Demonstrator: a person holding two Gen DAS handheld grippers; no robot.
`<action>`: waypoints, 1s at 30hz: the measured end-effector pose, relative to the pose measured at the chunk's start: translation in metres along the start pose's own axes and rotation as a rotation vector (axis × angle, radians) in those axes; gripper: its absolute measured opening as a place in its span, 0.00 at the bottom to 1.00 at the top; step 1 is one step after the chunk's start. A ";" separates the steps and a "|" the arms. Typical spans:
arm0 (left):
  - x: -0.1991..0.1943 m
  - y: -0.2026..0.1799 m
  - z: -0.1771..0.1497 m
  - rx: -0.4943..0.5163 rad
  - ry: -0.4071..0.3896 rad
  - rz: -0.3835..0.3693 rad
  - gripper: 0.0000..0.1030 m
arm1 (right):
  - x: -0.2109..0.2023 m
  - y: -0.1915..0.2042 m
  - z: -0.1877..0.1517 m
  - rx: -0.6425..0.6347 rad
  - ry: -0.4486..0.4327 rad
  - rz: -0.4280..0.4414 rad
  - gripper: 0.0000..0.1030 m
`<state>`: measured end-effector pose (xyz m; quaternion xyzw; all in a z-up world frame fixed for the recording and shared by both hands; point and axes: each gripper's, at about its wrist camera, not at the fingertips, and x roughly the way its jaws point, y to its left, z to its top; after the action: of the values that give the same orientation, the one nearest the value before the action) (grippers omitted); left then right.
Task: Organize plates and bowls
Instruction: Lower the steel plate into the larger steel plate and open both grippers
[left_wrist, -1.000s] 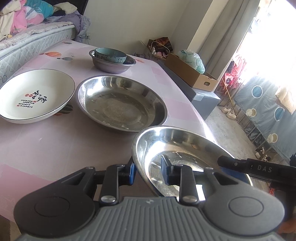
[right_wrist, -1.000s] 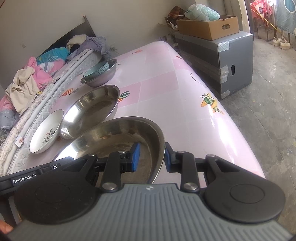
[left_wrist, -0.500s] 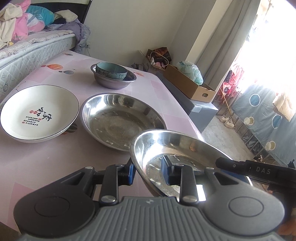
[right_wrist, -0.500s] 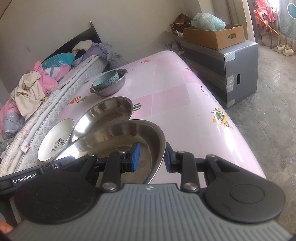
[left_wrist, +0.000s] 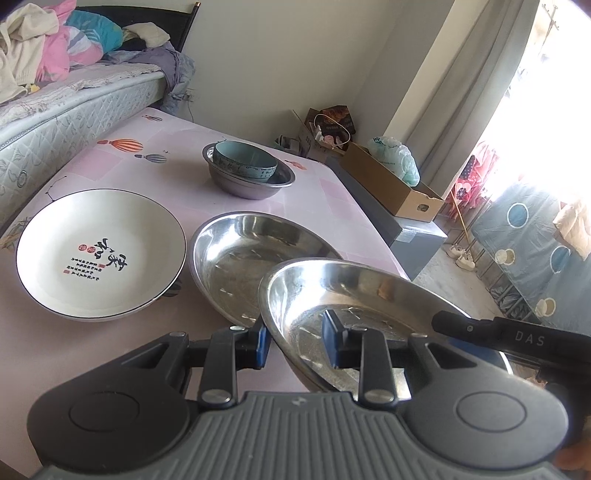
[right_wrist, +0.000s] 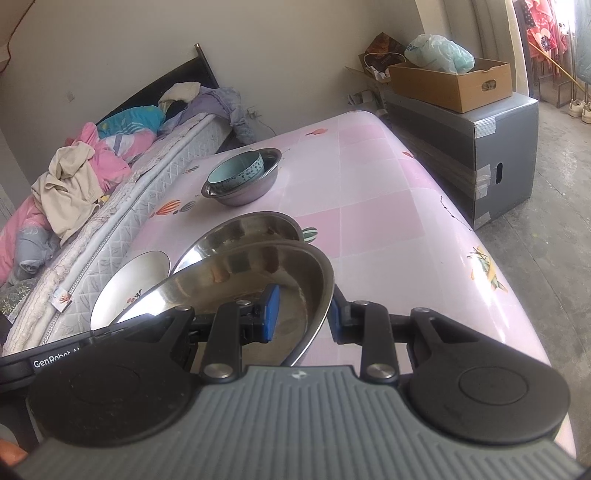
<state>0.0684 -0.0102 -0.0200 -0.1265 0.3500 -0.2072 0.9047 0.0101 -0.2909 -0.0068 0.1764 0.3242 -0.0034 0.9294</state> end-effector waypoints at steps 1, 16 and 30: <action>0.001 0.002 0.002 -0.004 0.002 0.003 0.29 | 0.003 0.003 0.001 -0.001 0.002 0.001 0.27; 0.034 0.027 0.030 -0.029 0.040 0.046 0.31 | 0.061 0.022 0.028 0.000 0.048 0.020 0.27; 0.064 0.032 0.036 -0.025 0.117 0.092 0.31 | 0.108 0.014 0.036 0.027 0.108 0.028 0.28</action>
<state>0.1451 -0.0081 -0.0429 -0.1092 0.4104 -0.1681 0.8896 0.1191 -0.2778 -0.0412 0.1935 0.3714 0.0149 0.9080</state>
